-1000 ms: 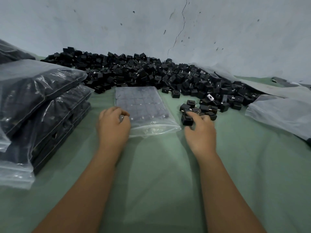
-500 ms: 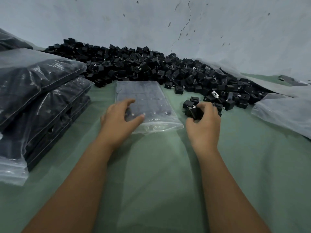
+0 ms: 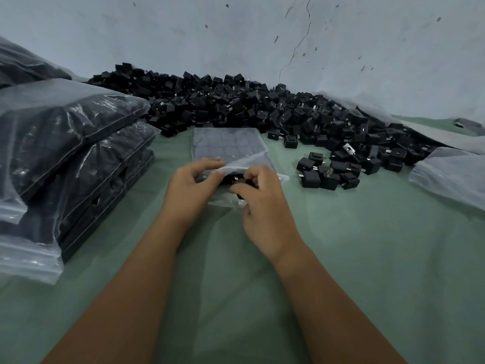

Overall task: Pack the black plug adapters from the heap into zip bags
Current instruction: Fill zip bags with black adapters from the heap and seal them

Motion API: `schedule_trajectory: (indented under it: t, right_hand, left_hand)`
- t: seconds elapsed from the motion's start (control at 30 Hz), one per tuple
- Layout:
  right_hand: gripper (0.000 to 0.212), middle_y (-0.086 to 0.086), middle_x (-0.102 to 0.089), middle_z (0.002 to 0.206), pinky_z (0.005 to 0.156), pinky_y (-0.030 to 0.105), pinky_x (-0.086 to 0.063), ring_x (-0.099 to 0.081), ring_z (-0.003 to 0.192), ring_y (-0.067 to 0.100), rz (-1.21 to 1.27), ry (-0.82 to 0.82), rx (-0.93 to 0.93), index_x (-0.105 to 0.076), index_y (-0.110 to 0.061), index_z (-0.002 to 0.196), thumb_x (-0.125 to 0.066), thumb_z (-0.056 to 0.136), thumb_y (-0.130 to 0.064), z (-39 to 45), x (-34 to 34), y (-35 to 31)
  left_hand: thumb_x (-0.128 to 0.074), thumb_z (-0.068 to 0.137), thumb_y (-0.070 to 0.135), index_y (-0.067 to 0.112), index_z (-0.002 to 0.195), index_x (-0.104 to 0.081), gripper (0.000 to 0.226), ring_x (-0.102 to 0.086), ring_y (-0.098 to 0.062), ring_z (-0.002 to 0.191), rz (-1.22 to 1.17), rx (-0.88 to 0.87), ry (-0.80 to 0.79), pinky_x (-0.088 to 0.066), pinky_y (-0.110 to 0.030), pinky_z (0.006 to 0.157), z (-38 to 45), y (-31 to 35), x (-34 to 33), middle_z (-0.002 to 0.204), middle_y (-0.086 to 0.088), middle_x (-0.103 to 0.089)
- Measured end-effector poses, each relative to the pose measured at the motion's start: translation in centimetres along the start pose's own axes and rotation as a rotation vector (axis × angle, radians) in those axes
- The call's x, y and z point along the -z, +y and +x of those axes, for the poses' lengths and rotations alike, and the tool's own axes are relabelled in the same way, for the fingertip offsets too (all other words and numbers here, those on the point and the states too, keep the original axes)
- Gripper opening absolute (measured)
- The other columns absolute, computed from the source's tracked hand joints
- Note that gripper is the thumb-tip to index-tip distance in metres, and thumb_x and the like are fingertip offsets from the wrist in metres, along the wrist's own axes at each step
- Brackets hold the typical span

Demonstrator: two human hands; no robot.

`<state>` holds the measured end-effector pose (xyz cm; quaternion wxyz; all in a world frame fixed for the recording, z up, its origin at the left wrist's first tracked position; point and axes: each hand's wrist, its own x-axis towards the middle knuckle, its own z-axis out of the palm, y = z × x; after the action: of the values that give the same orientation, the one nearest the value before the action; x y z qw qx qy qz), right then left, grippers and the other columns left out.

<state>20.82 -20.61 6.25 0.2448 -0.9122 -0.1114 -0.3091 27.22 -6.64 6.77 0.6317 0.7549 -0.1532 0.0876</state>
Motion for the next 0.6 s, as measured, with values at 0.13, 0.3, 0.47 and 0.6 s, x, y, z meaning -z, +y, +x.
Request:
schedule_trajectory:
  t: [0.13,0.3,0.47,0.6]
  right_hand:
    - [0.048,-0.001,-0.054,0.116,0.090,0.032,-0.048,-0.047,0.112,0.018,0.013,-0.147,0.080,-0.066,-0.012,0.114,-0.056,0.071,0.009,0.17,-0.13,0.04]
    - [0.046,-0.006,-0.056,0.118,0.093,0.021,-0.043,-0.053,0.110,0.013,0.158,-0.091,0.009,-0.062,-0.017,0.114,-0.062,0.072,0.001,0.16,0.13,-0.34]
    - [0.021,-0.006,-0.053,0.090,0.069,0.029,-0.045,-0.051,0.085,0.015,-0.085,-0.035,-0.095,-0.058,-0.023,0.087,-0.069,0.069,-0.017,0.04,0.62,0.06]
    - [0.015,-0.005,-0.060,0.087,0.076,0.036,-0.045,-0.054,0.087,0.019,-0.073,-0.159,-0.011,-0.065,-0.019,0.084,-0.066,0.071,-0.011,0.14,0.61,0.00]
  left_hand:
    - [-0.060,0.094,0.016,0.027,0.105,-0.073,0.021,-0.068,-0.004,0.089,-0.092,0.087,0.031,-0.052,-0.021,0.078,-0.03,0.05,0.02,0.099,0.008,-0.074]
    - [-0.059,0.094,0.015,0.032,0.097,-0.074,0.023,-0.065,-0.007,0.078,-0.120,0.115,0.052,-0.053,-0.021,0.072,0.00,0.16,-0.03,0.087,0.007,-0.075]
    - [-0.057,0.094,0.015,0.031,0.099,-0.074,0.024,-0.068,-0.008,0.094,-0.107,0.142,0.057,-0.053,-0.030,0.085,-0.05,0.26,-0.14,0.094,0.007,-0.075]
    - [-0.053,0.095,0.012,0.033,0.093,-0.075,0.030,-0.070,-0.008,0.094,-0.117,0.129,0.030,-0.052,-0.026,0.085,-0.04,0.41,-0.26,0.093,0.010,-0.076]
